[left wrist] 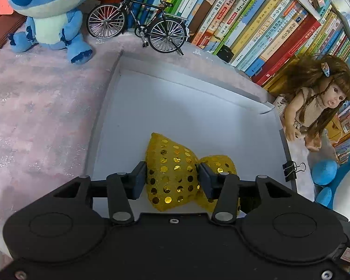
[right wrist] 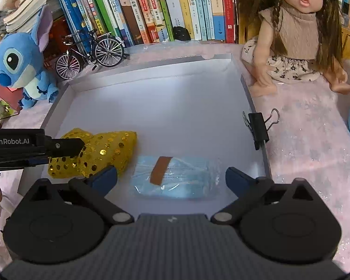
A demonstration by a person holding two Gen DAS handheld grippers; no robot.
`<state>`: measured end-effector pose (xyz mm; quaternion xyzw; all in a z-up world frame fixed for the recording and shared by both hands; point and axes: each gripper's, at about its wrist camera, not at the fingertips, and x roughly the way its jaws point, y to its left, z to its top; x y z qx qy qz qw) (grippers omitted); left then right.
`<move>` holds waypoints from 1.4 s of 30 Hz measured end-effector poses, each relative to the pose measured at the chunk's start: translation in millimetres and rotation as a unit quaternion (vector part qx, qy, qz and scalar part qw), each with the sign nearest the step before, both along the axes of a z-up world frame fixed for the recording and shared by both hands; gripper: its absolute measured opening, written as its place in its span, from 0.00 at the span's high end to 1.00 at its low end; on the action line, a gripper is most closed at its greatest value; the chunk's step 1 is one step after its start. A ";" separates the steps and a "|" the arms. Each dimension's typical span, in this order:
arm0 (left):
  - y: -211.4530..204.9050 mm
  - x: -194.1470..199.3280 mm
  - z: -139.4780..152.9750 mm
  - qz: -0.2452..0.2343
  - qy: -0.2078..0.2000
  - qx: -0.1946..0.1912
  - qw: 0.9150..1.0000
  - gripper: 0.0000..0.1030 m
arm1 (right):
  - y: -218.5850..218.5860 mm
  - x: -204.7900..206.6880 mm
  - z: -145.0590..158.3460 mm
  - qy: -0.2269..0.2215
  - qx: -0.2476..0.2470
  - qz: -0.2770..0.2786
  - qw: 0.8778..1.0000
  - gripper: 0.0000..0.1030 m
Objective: Organize soft objects
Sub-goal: 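Open the left tool to release the gold pillow while the right tool releases the mask pack in the box, then move the left tool to the green plaid cloth while the right tool approaches the white foam block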
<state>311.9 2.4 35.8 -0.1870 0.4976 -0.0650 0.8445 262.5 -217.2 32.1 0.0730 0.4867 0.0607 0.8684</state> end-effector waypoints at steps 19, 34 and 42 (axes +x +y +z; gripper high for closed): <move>6.9 -73.2 68.2 -0.055 -0.128 -0.008 0.990 0.15 | 5.6 -50.5 57.0 -0.102 -0.055 0.044 0.992 0.00; 21.9 -197.7 68.0 -0.091 -0.238 0.044 0.966 0.08 | -7.5 -167.0 88.5 -0.253 -0.047 0.050 0.965 0.00; 23.0 -256.6 43.8 -0.098 -0.265 0.065 0.957 0.05 | -5.1 -225.2 63.7 -0.311 -0.044 0.039 0.948 0.00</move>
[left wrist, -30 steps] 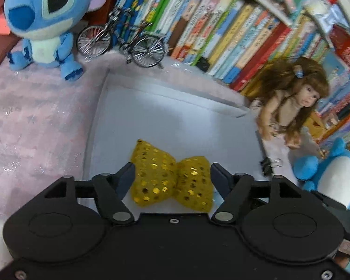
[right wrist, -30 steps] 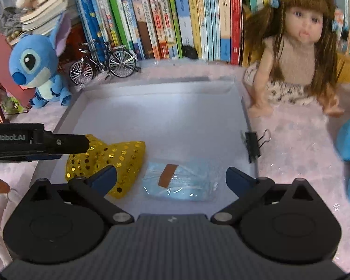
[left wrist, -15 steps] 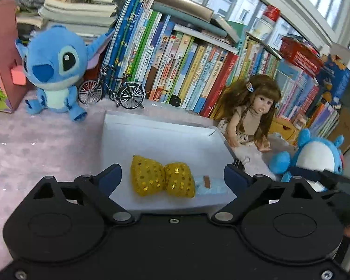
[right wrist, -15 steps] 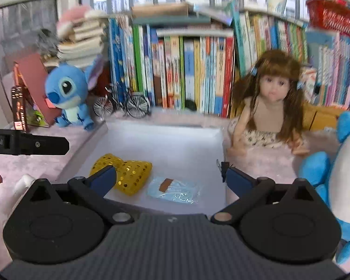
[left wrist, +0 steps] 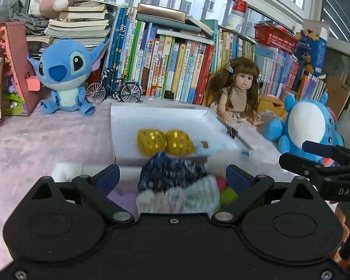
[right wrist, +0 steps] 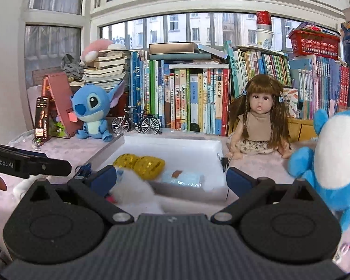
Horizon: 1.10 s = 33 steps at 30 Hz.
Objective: Organize soft objects
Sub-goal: 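Move the left tool to the green plaid cloth while the right tool approaches the white foam block, then close the left tool on the green plaid cloth while the right tool grasps the white foam block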
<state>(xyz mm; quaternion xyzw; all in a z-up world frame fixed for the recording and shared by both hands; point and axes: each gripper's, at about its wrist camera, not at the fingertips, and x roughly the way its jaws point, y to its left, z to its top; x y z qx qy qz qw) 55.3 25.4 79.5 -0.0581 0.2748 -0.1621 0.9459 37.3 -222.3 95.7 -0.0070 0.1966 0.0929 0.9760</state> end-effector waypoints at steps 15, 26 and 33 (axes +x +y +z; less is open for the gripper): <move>-12.4 -9.6 -25.8 -0.038 0.052 0.036 0.997 0.39 | 7.3 -39.3 -28.3 -0.001 0.020 0.041 0.999 0.00; -24.3 6.9 -39.2 -0.012 0.054 0.047 0.997 0.29 | 22.8 -33.3 -44.0 0.016 -0.014 0.046 0.999 0.00; -21.2 5.1 -40.8 0.000 0.054 0.045 0.998 0.64 | 20.2 -20.4 -49.4 0.043 0.017 0.043 0.998 0.23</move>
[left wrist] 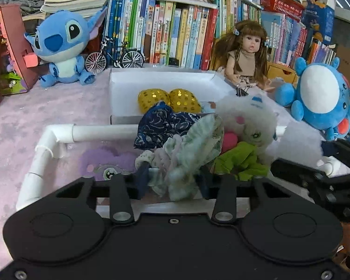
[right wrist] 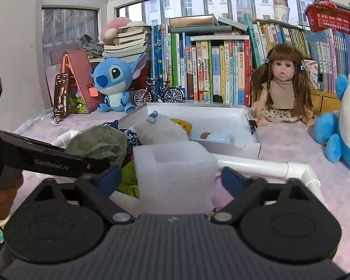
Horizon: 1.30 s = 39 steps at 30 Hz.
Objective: Organize soft objects
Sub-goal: 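Close the left tool on the green plaid cloth while the right tool grasps the white foam block, then carry the plaid cloth with the left tool while the right tool carries the foam block into the box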
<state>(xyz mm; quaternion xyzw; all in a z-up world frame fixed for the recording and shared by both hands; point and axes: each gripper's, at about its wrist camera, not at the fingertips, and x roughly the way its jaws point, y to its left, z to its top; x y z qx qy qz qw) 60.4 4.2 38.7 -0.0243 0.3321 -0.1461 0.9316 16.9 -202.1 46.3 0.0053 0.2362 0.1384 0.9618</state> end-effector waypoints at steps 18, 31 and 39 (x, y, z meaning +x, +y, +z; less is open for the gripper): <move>37.7 22.0 71.0 0.024 -0.043 -0.038 0.998 0.66 | -20.3 8.9 43.5 -0.032 0.028 -0.039 0.998 0.35; 42.4 98.3 106.1 0.041 -0.020 -0.061 0.997 0.65 | -33.4 72.2 78.8 -0.011 0.026 -0.053 0.998 0.35; 25.0 184.3 90.8 0.032 0.056 -0.090 0.994 0.64 | -42.1 150.5 89.6 0.045 0.037 -0.063 0.996 0.34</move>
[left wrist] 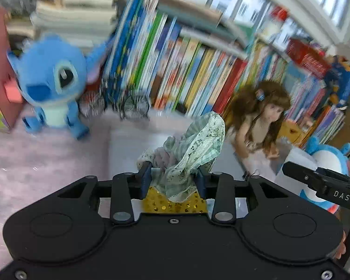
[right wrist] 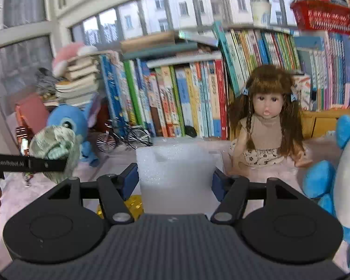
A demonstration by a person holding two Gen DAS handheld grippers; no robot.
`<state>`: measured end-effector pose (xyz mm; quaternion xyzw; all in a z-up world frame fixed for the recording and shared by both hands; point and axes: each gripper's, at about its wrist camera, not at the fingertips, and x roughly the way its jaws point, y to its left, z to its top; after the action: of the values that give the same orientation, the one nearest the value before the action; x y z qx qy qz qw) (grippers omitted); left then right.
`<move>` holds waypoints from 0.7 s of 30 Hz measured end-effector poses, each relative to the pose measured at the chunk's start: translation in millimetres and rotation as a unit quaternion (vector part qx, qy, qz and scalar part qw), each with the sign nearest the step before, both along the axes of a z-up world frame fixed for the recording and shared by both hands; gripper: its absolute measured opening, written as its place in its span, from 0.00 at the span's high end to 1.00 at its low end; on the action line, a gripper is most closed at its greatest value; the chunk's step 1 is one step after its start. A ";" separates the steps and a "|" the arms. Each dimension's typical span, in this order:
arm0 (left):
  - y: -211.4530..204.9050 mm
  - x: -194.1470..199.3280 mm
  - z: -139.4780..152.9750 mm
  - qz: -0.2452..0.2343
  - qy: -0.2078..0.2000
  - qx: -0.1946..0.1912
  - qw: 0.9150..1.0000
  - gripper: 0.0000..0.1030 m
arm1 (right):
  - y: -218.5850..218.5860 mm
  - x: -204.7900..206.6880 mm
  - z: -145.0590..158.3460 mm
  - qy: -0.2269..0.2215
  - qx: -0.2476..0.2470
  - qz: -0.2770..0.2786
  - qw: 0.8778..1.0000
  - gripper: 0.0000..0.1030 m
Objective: Organize soft objects
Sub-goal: 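Carry the plaid cloth with the left tool while the right tool carries the foam block into the box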
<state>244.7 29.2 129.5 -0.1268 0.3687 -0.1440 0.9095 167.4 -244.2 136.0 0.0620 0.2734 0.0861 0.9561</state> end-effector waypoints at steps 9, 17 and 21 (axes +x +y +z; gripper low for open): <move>-30.3 63.9 -44.2 0.016 0.006 0.034 0.999 0.64 | 3.1 75.4 -42.5 0.085 0.002 -0.022 0.996 0.34; -38.3 90.6 -73.4 0.023 0.045 0.061 0.997 0.64 | 16.1 110.3 -73.7 0.115 -0.003 -0.018 0.993 0.34; -41.2 92.7 -84.3 0.019 0.054 0.079 0.995 0.64 | 20.2 120.7 -82.2 0.128 -0.012 -0.018 0.992 0.34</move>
<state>337.4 -12.0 45.2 -0.0693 0.4250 -0.0901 0.8980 288.1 -224.0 53.7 0.0659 0.3929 0.0571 0.9154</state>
